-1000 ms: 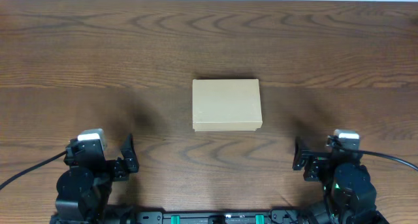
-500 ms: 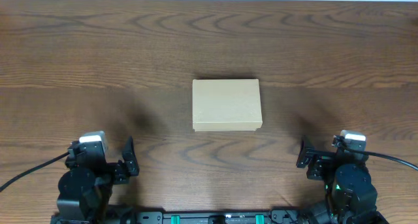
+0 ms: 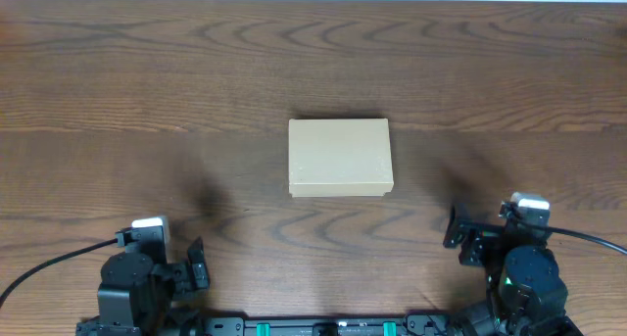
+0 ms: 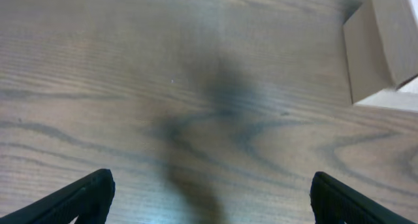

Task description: Pack container

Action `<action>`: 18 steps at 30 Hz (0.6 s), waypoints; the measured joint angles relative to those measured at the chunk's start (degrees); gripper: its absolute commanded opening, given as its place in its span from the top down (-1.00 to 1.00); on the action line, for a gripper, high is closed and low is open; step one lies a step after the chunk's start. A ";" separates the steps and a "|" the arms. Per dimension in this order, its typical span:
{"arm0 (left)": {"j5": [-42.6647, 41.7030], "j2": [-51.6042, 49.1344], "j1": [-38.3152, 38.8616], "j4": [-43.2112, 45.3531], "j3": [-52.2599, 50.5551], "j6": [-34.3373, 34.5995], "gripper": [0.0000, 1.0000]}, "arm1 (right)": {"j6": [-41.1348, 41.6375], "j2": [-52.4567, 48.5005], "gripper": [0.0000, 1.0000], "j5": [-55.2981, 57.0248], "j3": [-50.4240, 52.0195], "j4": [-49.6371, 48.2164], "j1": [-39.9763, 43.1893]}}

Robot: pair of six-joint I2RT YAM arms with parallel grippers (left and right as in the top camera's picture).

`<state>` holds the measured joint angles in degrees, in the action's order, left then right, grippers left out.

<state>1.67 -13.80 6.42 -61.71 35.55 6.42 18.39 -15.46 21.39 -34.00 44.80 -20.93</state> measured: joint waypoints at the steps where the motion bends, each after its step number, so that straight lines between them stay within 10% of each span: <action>1: 0.00 0.02 0.02 -0.02 -0.04 0.00 -0.90 | -0.35 0.00 -0.99 -0.35 0.74 -2.51 0.00; 11: 0.00 0.07 0.00 0.00 -0.13 0.00 -0.90 | -6.88 3.13 -0.99 -10.99 16.70 -34.32 6.29; 18: 0.00 0.04 0.00 -0.02 -0.13 0.00 -0.91 | -10.19 9.49 -0.99 -15.34 23.02 -39.17 13.09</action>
<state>1.67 -13.76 6.42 -61.73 35.42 6.42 8.21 -5.98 6.04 -10.98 5.63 -7.84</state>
